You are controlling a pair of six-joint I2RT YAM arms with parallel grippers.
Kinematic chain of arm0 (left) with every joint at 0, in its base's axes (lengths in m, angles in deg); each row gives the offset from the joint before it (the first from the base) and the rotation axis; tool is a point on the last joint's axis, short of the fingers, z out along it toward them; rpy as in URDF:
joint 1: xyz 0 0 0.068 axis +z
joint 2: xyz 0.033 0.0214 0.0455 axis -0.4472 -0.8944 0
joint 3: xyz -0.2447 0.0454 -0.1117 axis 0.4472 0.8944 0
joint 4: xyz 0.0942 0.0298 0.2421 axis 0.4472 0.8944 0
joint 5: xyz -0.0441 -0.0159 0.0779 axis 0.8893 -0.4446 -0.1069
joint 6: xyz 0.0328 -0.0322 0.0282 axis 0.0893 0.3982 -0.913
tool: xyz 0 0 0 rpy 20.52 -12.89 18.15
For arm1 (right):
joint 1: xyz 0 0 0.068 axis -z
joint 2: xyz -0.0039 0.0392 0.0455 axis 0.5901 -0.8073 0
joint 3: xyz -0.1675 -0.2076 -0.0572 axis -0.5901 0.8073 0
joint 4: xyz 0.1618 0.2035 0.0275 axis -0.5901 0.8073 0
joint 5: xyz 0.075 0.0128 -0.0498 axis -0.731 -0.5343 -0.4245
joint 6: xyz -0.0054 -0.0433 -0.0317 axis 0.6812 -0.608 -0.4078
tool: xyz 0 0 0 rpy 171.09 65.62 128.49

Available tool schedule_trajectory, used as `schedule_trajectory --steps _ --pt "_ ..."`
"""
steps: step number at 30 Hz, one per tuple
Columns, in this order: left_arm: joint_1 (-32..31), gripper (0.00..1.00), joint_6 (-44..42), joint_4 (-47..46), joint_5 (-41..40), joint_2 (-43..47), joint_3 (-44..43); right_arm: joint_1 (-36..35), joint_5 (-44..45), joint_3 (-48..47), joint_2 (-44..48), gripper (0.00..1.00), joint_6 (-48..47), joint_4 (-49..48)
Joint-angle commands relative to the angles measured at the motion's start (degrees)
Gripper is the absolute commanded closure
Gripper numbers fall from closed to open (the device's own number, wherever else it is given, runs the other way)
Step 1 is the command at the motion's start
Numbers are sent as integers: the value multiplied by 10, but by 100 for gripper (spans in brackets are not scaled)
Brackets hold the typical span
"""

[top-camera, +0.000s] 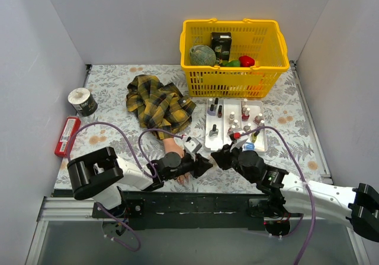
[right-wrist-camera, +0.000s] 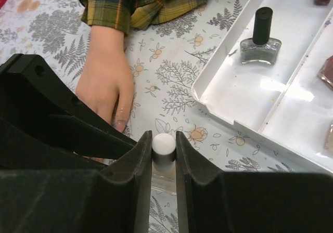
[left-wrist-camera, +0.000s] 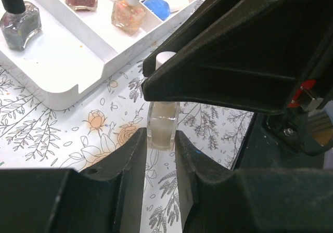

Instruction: Paint the nails

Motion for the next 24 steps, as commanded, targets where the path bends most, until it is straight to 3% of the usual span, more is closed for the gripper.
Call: schedule_trajectory --steps 1,4,5,7,14,17,21,24 --pt "10 100 6 -6 -97 -14 -30 -13 33 -18 -27 99 24 10" --pt "10 100 8 -15 -104 -29 -35 -13 50 -23 -42 99 40 5" --pt "10 100 8 -19 -105 -35 -37 -14 57 -26 -45 94 42 6" --pt "10 100 6 -23 -105 -48 -40 -14 59 -34 -55 75 42 10" --pt "10 100 -21 -94 -78 -85 -14 -14 47 -33 -30 48 13 26" --pt "10 100 -28 -134 -71 -99 2 -13 36 -28 -3 32 0 30" --pt "10 100 -37 -165 -67 -120 16 -13 43 -32 36 31 -11 68" --pt "10 100 -47 -162 -62 -127 16 -13 48 -50 57 37 -25 126"
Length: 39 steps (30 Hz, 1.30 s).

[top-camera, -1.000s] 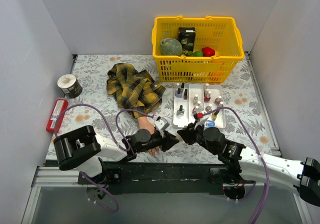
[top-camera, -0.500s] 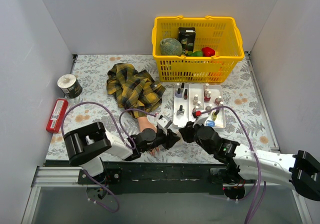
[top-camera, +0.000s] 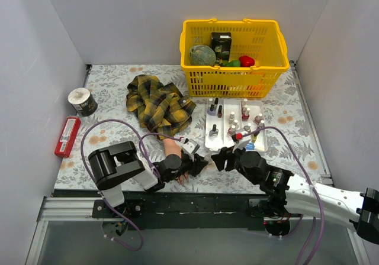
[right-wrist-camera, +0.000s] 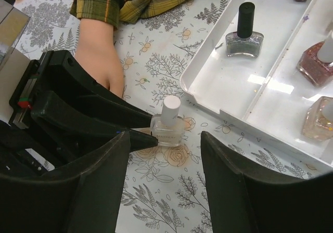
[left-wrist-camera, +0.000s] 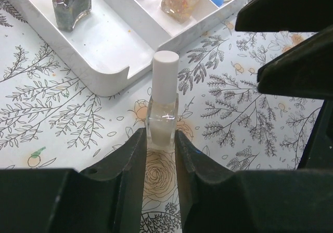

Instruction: Paint the nails

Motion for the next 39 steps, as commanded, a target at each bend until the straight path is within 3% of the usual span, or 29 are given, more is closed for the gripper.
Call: schedule_trajectory --steps 1,8,22,27,28,30,36,39 --pt "0 100 -24 -40 3 -6 2 -3 11 -39 32 38 -28 84" --pt "-1 100 -41 -45 4 -21 6 -3 -5 -59 18 38 -30 159" --pt "-30 98 -85 26 -22 -57 -27 -3 -9 -52 18 38 -23 162" --pt "-46 88 -95 52 -48 -63 -42 -3 -8 -53 17 38 -19 168" --pt "-47 80 -95 55 -53 -66 -43 -3 -8 -52 20 38 -18 167" --pt "-49 74 -93 56 -58 -67 -44 -3 -7 -51 28 38 -17 169" --pt "-50 69 -87 63 -61 -57 -40 -3 -9 -51 35 38 -14 177" --pt "-50 58 -83 69 -61 -46 -37 -3 -14 -52 31 38 -18 177"
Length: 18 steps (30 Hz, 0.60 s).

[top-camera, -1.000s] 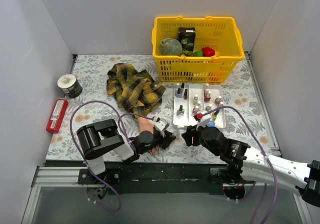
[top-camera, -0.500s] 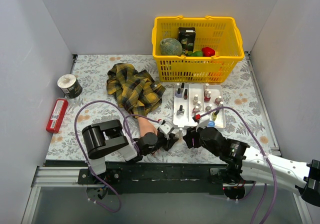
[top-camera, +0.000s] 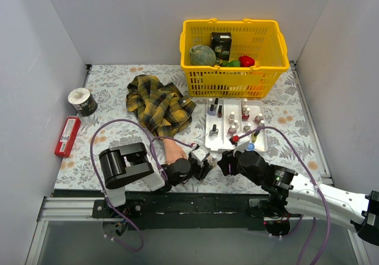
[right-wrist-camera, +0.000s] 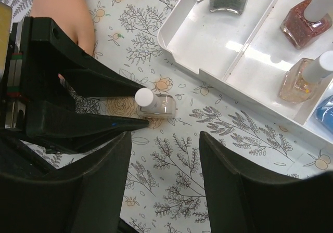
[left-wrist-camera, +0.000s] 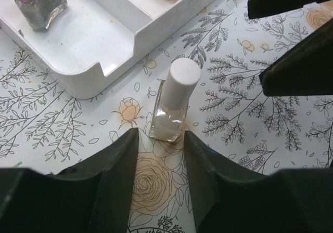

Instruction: Paint the nails

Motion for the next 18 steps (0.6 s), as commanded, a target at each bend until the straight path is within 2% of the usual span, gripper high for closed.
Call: schedule_trajectory --steps 1,4,8,12,18 --pt "-4 56 2 42 -15 15 10 -3 -4 -16 -2 38 -2 -4" --pt "-5 52 8 68 -15 43 16 -3 -15 -17 -5 38 -20 -8" --pt "-9 50 21 127 -22 105 26 -3 -45 -13 -12 30 -41 -27" --pt "-9 41 47 206 -8 197 38 -3 -40 -24 -37 30 -40 -24" --pt "-10 35 101 240 -5 269 69 -3 -35 -42 -50 29 -48 -22"
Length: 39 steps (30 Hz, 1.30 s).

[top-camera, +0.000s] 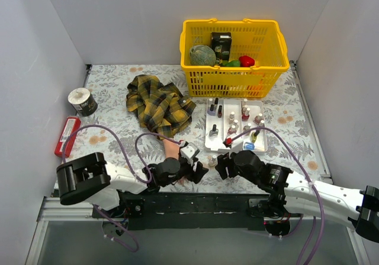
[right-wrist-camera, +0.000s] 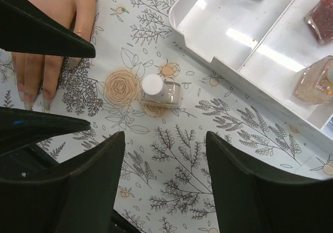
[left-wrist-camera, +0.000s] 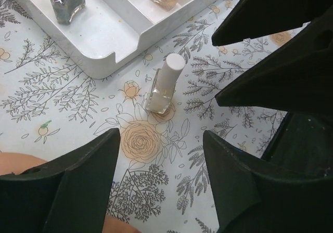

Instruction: Paint the nails

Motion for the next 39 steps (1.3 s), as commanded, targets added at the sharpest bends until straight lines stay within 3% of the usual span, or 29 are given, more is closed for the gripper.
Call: schedule_trajectory --steps 1,7,11,12,19,23,29,35,39 --pt "-4 31 56 50 2 55 27 -3 4 -48 -15 28 -13 -11" --pt "-4 28 129 30 -7 133 109 -3 6 -85 -54 28 -15 18" --pt "-4 23 159 73 -33 239 137 -3 11 -105 -82 27 -13 24" --pt "-4 2 161 85 -32 284 141 -3 14 -109 -90 27 -11 28" --pt "-5 2 184 198 -77 436 124 -3 24 -127 -144 27 -2 28" --pt "-5 2 219 266 -116 468 91 -2 26 -143 -168 27 -3 30" --pt "-5 2 305 438 -187 461 -7 8 13 -163 -212 29 -5 29" --pt "-4 2 335 611 -232 445 -101 41 -23 -158 -226 32 -13 16" --pt "-5 2 347 720 -319 453 -134 53 -59 -154 -241 35 -18 -4"
